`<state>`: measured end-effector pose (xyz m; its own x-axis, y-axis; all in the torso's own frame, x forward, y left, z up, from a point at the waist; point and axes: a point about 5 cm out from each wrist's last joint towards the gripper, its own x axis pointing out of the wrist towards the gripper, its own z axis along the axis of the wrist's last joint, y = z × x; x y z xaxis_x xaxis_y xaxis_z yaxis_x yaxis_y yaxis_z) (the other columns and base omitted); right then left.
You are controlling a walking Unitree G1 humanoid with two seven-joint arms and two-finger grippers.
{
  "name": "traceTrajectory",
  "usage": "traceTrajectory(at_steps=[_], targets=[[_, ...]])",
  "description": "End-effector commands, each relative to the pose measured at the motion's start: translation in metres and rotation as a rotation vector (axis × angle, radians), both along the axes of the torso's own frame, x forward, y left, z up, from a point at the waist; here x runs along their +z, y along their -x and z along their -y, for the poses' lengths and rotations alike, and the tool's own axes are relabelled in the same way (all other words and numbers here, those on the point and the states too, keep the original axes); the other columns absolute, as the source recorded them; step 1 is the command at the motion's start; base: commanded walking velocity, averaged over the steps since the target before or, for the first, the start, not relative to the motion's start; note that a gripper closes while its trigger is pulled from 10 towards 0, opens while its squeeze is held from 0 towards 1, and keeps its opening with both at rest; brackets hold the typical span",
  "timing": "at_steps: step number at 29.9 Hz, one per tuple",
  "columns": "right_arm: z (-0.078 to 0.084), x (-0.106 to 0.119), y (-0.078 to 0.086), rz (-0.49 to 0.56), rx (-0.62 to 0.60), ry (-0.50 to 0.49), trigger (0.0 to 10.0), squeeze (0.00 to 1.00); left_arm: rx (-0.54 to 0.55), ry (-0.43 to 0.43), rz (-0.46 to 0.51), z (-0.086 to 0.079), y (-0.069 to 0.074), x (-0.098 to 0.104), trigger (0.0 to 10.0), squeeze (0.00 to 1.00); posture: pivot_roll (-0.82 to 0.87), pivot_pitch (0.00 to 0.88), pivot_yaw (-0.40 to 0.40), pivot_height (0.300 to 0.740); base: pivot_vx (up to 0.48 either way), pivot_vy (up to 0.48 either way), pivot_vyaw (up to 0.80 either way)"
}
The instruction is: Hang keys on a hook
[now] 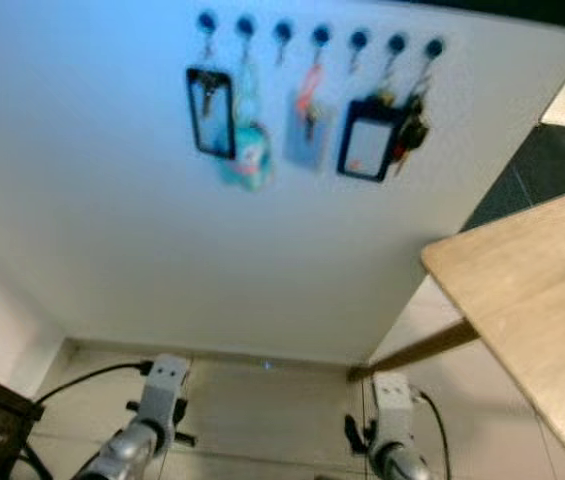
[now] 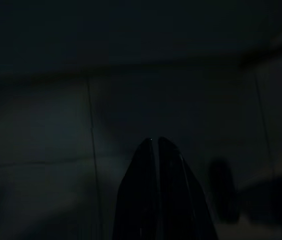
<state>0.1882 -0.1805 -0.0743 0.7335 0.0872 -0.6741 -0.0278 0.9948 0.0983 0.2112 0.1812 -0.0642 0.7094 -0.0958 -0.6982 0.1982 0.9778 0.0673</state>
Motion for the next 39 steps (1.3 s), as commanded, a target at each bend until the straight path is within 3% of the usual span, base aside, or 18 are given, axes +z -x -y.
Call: traceTrajectory(at_steps=[1,39], targets=[[-0.0065,-0.005,0.0083,-0.03,0.009,-0.022,10.0,0.0,0.017,0.001,-0.048,-0.0024,0.0114,-0.007,10.0,0.0,0.11,0.03,-0.074,0.74,0.0,0.0,0.0],[-0.0093,-0.0026,0.0019,-0.02,0.014,-0.019,10.0,0.0,0.023,-0.005,-0.039,-0.0027,0.0034,-0.0033,10.0,0.0,0.1,0.027,-0.066,0.74,0.0,0.0,0.0]])
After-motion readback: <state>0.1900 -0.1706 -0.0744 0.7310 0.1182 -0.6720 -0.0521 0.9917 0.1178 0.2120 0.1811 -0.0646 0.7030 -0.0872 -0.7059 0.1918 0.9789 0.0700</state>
